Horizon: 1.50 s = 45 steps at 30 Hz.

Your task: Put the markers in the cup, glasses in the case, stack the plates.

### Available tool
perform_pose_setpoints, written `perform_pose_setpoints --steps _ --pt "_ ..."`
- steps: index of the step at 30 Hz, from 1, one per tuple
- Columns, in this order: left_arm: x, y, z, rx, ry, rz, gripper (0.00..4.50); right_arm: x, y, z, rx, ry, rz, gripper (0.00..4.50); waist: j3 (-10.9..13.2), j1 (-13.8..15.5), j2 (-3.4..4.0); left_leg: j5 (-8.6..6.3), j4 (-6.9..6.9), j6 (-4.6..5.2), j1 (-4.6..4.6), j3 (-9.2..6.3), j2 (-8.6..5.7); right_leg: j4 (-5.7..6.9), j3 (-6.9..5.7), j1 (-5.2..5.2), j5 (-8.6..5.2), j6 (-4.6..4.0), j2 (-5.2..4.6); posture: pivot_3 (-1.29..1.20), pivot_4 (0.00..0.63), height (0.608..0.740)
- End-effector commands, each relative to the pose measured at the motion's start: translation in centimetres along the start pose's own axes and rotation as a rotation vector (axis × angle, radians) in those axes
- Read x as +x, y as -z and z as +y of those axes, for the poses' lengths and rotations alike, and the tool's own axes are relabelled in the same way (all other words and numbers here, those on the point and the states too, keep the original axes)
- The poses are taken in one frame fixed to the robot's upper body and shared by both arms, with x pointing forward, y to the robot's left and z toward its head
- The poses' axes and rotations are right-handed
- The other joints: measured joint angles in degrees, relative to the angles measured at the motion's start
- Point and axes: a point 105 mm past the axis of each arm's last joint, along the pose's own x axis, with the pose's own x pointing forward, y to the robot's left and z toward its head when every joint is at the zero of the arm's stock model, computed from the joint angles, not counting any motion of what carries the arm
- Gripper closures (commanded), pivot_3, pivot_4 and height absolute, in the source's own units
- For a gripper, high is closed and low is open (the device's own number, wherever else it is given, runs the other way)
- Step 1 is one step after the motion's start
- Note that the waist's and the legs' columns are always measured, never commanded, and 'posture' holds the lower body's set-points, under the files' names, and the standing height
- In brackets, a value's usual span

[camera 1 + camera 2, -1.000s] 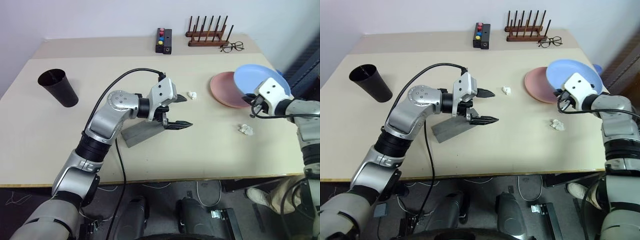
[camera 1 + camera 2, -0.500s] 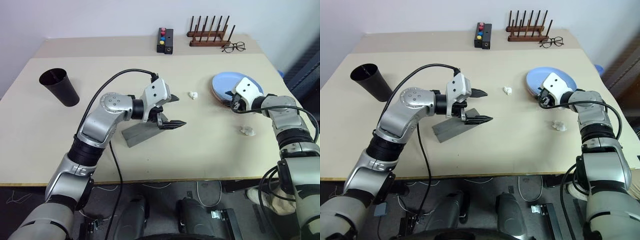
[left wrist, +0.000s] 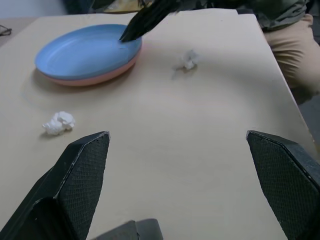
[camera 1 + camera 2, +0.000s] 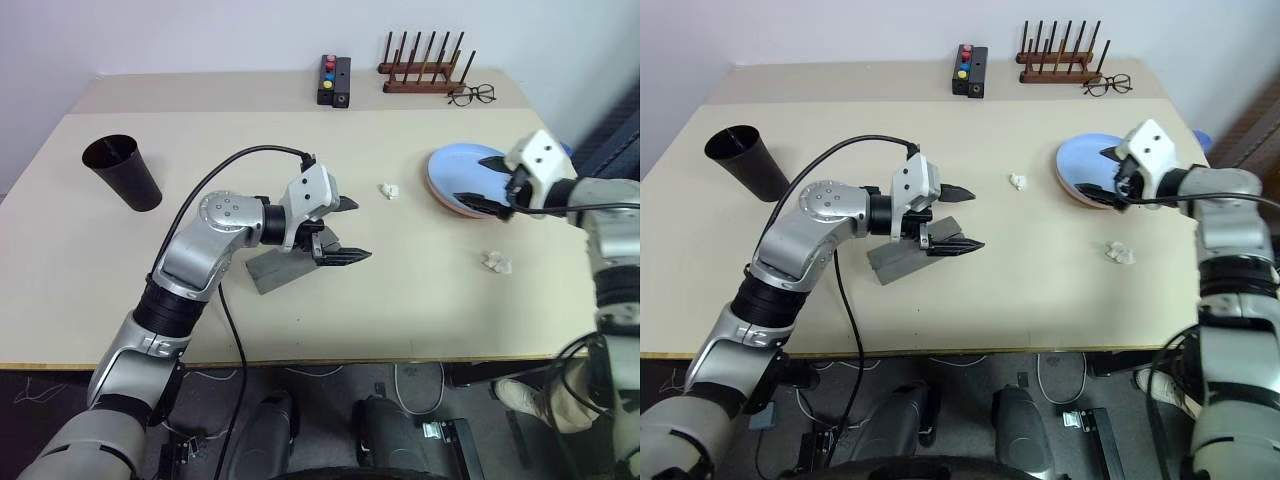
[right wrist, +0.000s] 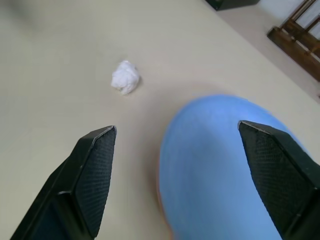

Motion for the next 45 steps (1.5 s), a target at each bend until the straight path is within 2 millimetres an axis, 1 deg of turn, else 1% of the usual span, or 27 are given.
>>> perform_pose_setpoints --steps 1,5,6,9,14,22,23,25,26,29,31,35,38,42,45 --pt "-0.2 -1.1 -0.6 0.011 0.040 -0.064 0.00 -2.6 -0.3 0.2 0.014 -0.006 0.012 0.54 0.00 -0.08 0.00 0.00 0.01 0.00 0.00 0.00 0.00 0.01 0.00 0.00 0.00 0.00 0.00 0.00 0.150 0.740" --pt "-0.2 -1.2 -1.9 0.001 0.148 -0.076 0.00 -4.7 2.5 1.3 0.084 -0.017 0.115 0.54 0.00 -0.49 0.00 0.00 0.01 0.01 0.01 0.00 0.01 0.03 0.00 -0.01 0.00 0.00 0.00 0.00 0.150 0.740" --pt "-0.2 -1.3 -2.0 0.002 0.166 -0.076 0.00 -4.9 2.9 1.5 0.094 -0.019 0.127 0.54 0.00 -0.65 0.01 0.00 0.00 0.01 0.01 0.00 0.01 0.02 0.01 -0.01 0.00 0.00 0.00 0.00 0.150 0.740" --pt "-0.1 -1.3 -1.8 0.021 0.167 -0.070 0.00 -5.1 4.4 2.3 0.143 -0.031 0.164 0.54 -0.01 -0.82 0.02 -0.01 -0.01 0.01 0.03 0.04 0.03 0.03 0.01 -0.02 0.00 0.00 0.01 0.00 0.150 0.740" --pt "0.0 -1.3 -1.5 0.036 0.162 -0.063 0.00 -4.3 5.7 3.7 0.188 -0.061 0.179 0.54 -0.01 -0.62 0.03 -0.01 0.02 0.01 0.03 0.04 0.02 0.04 0.01 0.00 0.01 0.01 0.01 0.00 0.150 0.740" --pt "-0.2 -1.2 -1.3 0.049 0.143 -0.049 0.00 -2.4 6.6 4.5 0.213 -0.084 0.175 0.54 -0.01 -0.60 0.03 -0.01 0.02 0.01 0.03 0.04 0.02 0.04 0.01 0.00 0.01 0.01 0.01 0.00 0.150 0.740" --pt "-0.3 -1.2 -1.3 0.050 0.139 -0.047 0.00 -2.2 6.6 4.5 0.215 -0.083 0.175 0.78 -0.01 -0.60 0.03 -0.01 0.02 0.01 0.03 0.04 0.02 0.04 0.01 0.00 0.01 0.01 0.01 0.00 0.150 0.740" --pt "-0.4 -1.2 -1.1 0.056 0.127 -0.040 0.00 -2.0 6.8 4.5 0.211 -0.090 0.185 1.40 -0.01 -0.60 0.03 -0.01 0.01 0.01 0.03 0.04 0.02 0.04 0.01 -0.01 0.01 0.01 0.01 0.00 0.150 0.740" --pt "-0.5 -1.2 -1.1 0.061 0.121 -0.036 0.00 -1.9 7.0 4.6 0.207 -0.098 0.195 1.83 -0.01 -0.60 0.03 -0.01 0.01 0.01 0.03 0.04 0.02 0.03 0.01 -0.01 0.01 0.01 0.01 0.00 0.150 0.740" --pt "-0.6 -1.4 -1.1 0.061 0.111 -0.039 0.00 -1.9 7.2 4.8 0.195 -0.114 0.211 3.44 -0.01 -0.53 0.03 -0.01 0.01 0.01 0.03 0.04 0.02 0.03 0.01 -0.01 0.01 0.01 0.01 0.00 0.150 0.740" --pt "-0.6 -1.4 -1.0 0.061 0.105 -0.037 0.00 -1.8 7.1 4.6 0.189 -0.107 0.204 4.46 -0.02 -0.56 0.02 -0.01 0.02 0.01 0.03 0.04 0.02 0.03 0.00 0.00 0.01 0.01 0.01 0.00 0.150 0.740" --pt "-0.8 -1.3 -1.0 0.063 0.095 -0.032 0.00 -1.6 6.5 4.2 0.161 -0.090 0.191 4.46 -0.02 -0.58 0.02 -0.01 0.02 0.01 0.03 0.03 0.02 0.03 0.00 0.00 0.01 0.01 0.02 0.00 0.150 0.740" --pt "-0.8 -1.3 -0.9 0.064 0.089 -0.030 0.00 -1.6 5.4 3.5 0.142 -0.067 0.156 4.46 -0.02 -0.58 0.02 -0.01 0.02 0.01 0.03 0.04 0.02 0.03 0.01 -0.01 0.01 0.01 0.01 0.00 0.150 0.740" --pt "-0.8 -1.3 -0.8 0.064 0.081 -0.031 0.00 -1.1 1.9 1.8 0.110 -0.011 0.015 4.46 -0.01 -0.74 0.03 -0.01 0.01 0.01 0.03 0.04 0.02 0.04 0.01 -0.02 0.01 0.01 0.02 0.00 0.150 0.740" --pt "-0.8 -1.3 -0.7 0.065 0.076 -0.031 0.00 -0.3 -1.8 0.0 0.069 0.044 -0.131 4.46 -0.01 -0.91 0.03 0.00 -0.01 0.01 0.03 0.04 0.03 0.04 0.01 -0.04 0.01 0.01 0.04 0.00 0.150 0.740"
